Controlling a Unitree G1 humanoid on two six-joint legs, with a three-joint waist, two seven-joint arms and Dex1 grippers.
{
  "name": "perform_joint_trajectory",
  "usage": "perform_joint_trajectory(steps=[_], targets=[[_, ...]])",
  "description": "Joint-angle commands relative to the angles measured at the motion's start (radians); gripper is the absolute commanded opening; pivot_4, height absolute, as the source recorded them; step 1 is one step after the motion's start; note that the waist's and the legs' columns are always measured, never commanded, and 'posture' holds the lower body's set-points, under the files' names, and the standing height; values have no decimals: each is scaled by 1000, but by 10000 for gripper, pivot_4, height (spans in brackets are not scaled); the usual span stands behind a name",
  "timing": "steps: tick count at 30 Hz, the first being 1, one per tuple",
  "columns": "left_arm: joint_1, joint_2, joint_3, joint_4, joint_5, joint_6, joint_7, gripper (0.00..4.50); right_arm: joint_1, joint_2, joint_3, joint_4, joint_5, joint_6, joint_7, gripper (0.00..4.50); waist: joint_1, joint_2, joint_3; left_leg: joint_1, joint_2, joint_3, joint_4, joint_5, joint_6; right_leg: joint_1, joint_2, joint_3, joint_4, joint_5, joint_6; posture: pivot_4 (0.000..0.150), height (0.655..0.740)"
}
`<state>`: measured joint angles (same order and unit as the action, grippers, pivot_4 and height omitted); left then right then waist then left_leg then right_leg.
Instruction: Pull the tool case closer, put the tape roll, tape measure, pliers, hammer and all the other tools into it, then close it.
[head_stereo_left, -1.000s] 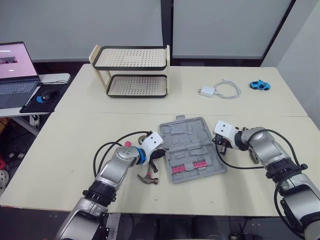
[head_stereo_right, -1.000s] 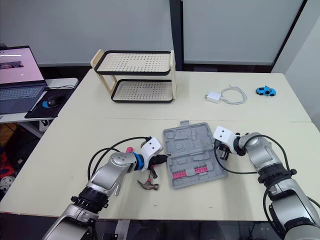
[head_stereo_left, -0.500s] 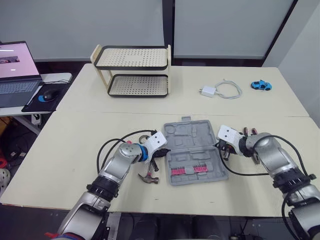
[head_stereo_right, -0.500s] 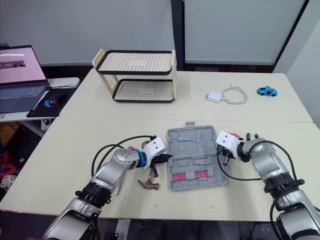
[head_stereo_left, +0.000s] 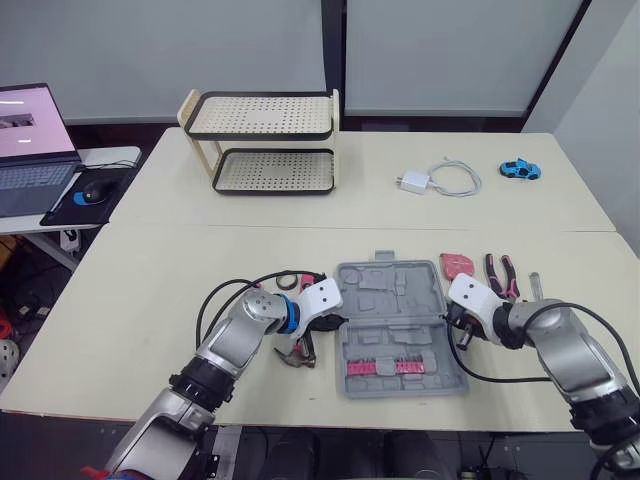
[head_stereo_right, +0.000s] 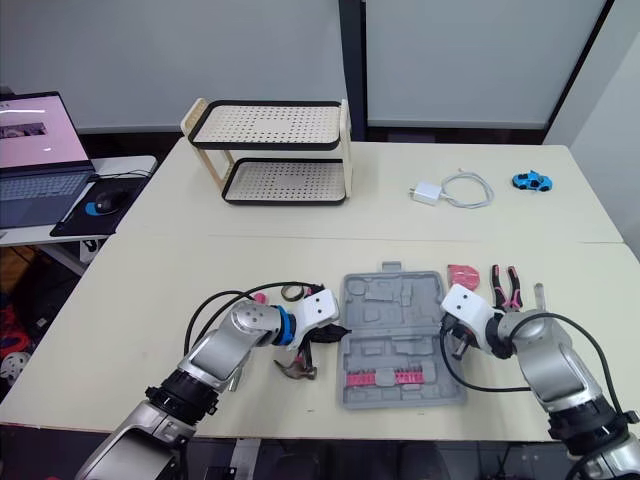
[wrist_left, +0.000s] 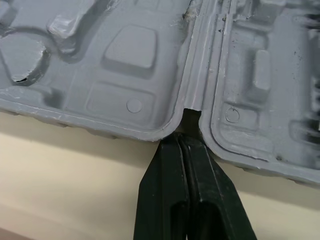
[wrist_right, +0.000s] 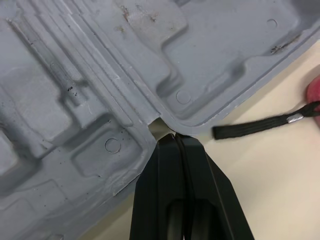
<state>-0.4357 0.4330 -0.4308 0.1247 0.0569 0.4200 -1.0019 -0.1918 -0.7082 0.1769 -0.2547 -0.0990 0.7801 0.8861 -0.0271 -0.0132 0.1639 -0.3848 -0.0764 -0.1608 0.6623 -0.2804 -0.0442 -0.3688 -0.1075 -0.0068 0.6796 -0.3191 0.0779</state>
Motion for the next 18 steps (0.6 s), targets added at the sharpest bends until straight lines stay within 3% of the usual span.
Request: perform_joint_trajectory(steps=[1, 18], targets=[[17, 4, -31, -89, -18, 17, -37, 223, 43, 2, -20, -140, 51, 55, -6, 0, 0, 0, 0, 0, 0, 0, 0, 0, 0, 0, 0, 0, 0, 0, 0, 1500, 7400], [72, 98, -81, -183, -8, 15, -126, 223, 180, -17, -18, -345, 138, 209, -67, 0, -1, 0, 0, 0, 0, 0, 0, 0, 1, 0, 0, 0, 0, 0, 0, 1500, 7400]])
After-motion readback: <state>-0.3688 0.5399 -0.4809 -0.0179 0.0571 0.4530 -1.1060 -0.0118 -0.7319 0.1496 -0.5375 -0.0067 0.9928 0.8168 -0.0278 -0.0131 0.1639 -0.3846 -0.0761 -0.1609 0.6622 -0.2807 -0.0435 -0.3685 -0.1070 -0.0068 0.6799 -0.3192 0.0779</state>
